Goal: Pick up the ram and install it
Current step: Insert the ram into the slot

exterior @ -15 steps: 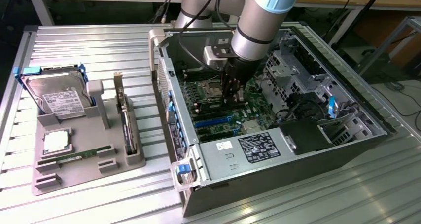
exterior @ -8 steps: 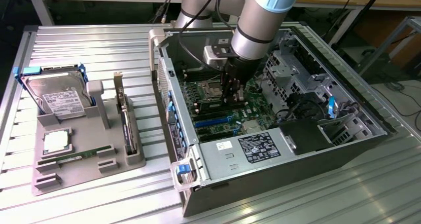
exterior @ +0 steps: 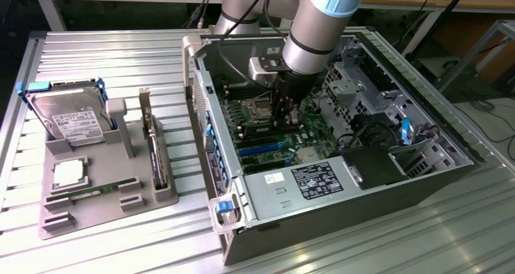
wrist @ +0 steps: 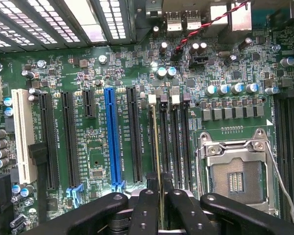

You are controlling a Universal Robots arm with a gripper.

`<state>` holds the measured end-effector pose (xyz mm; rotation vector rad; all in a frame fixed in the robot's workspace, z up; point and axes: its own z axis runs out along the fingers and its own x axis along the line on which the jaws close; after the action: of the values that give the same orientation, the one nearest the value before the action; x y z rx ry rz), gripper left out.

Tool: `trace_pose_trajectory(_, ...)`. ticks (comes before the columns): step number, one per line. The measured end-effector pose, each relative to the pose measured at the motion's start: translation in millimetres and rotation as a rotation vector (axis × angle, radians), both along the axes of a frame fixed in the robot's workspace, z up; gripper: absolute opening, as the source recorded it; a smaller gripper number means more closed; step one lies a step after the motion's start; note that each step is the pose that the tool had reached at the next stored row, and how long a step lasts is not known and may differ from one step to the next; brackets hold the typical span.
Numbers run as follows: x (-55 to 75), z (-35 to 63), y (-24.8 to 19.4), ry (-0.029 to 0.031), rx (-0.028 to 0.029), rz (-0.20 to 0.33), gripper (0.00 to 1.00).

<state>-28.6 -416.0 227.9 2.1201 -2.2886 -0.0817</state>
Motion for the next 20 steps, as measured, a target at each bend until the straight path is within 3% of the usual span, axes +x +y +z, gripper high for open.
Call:
trace_pose_trajectory(16, 0.0, -6.3, 0.0, 0.0001, -0.0003, 0.0, 0.15)
trace_pose_trajectory(20, 0.0, -6.3, -0.1, 0.0001, -0.001, 0.0, 0.33)
